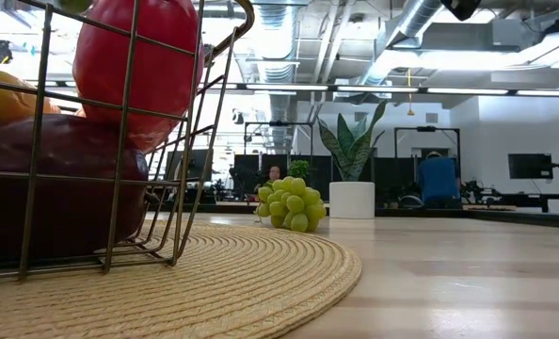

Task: Build produce basket
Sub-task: Put cucumber into the mesh basket

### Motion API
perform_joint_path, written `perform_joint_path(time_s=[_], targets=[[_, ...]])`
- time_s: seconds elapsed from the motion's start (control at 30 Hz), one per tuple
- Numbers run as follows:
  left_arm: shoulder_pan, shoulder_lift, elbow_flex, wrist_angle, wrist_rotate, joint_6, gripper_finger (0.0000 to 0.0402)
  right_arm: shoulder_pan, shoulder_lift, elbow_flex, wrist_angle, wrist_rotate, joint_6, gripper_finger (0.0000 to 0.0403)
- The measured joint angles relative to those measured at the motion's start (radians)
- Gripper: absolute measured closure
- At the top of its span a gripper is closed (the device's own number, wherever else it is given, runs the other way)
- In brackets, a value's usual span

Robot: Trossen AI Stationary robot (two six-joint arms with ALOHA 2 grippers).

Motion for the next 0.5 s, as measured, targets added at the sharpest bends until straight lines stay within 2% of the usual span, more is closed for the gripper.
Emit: perform_joint_path(time_s=[0.13,0.2,0.5], targets=[[-0.109,0.058,0.0,-0.101,-0.008,0.208,0.0274,-0.027,0.0,0.0,0.0,0.003,-0.002,0.0127],[-0.152,0.092,-0.001,-0.111,-0.011,0.261,0.0267,-0.036,0.0,0.0,0.0,0.003,-0.002,0.0127],[-0.276,0.213,-0.001,-0.101,0.015,0.258,0.0244,-0.052,0.0,0.0,-0.001,0.004,-0.005,0.0127]])
